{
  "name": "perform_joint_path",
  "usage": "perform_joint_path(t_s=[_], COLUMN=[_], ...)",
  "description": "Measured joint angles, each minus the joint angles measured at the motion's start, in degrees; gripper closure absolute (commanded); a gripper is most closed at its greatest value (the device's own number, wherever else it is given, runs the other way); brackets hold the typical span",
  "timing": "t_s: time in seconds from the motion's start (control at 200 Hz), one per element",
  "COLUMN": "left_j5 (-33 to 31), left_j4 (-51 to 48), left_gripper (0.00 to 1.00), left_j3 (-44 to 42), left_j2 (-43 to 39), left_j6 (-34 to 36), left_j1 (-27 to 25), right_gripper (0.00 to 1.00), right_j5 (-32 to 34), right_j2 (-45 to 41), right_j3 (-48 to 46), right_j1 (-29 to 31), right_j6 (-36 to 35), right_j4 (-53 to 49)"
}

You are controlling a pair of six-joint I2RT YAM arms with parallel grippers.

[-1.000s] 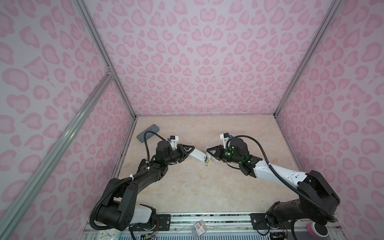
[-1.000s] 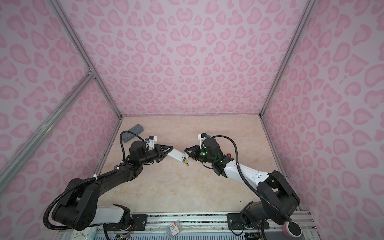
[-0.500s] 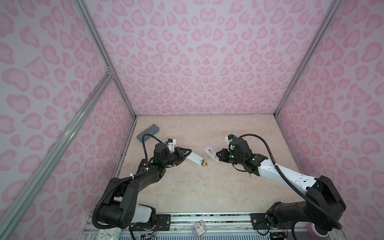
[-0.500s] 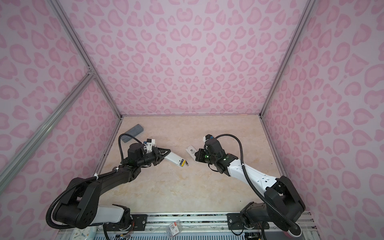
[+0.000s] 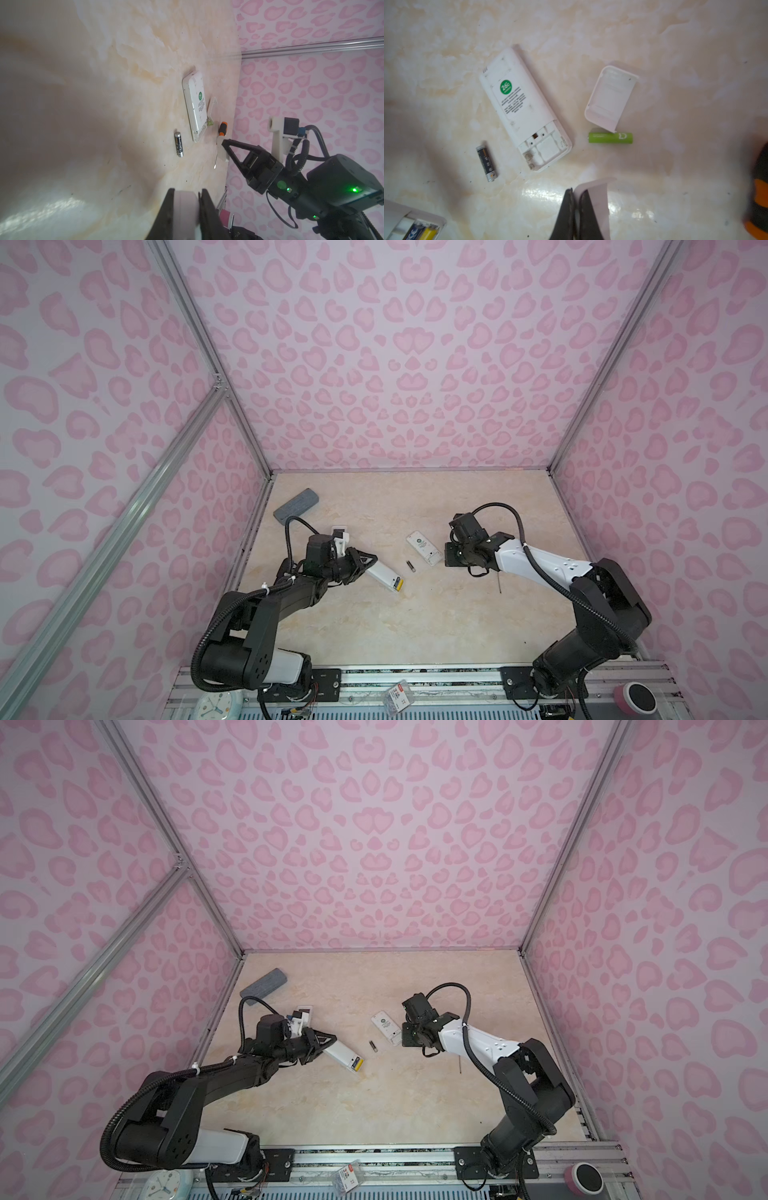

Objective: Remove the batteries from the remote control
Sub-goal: 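Release the remote with the right gripper and move it toward the screwdriver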

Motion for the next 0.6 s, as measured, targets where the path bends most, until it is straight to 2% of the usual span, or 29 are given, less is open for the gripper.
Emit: perform_joint_path(t_s=[0.28, 0.605], left_j5=[0.5, 4.1], left_j4=[-2.4, -1.4], left_gripper=[0.97, 0.95], left_j3=[2.0, 6.1], left_j2=[4.7, 11.8], left_j6=[4.0, 4.8], left_j1=[0.0, 0.0], right_gripper=[0.94, 0.84], right_j5=[5.1, 7.4], right_j2=[7.3, 19.2], right_j3=[7.2, 17.3], right_j1=[-7.1, -8.2], right_j6=[-6.3, -11.6], right_j4=[-3.5, -6.6])
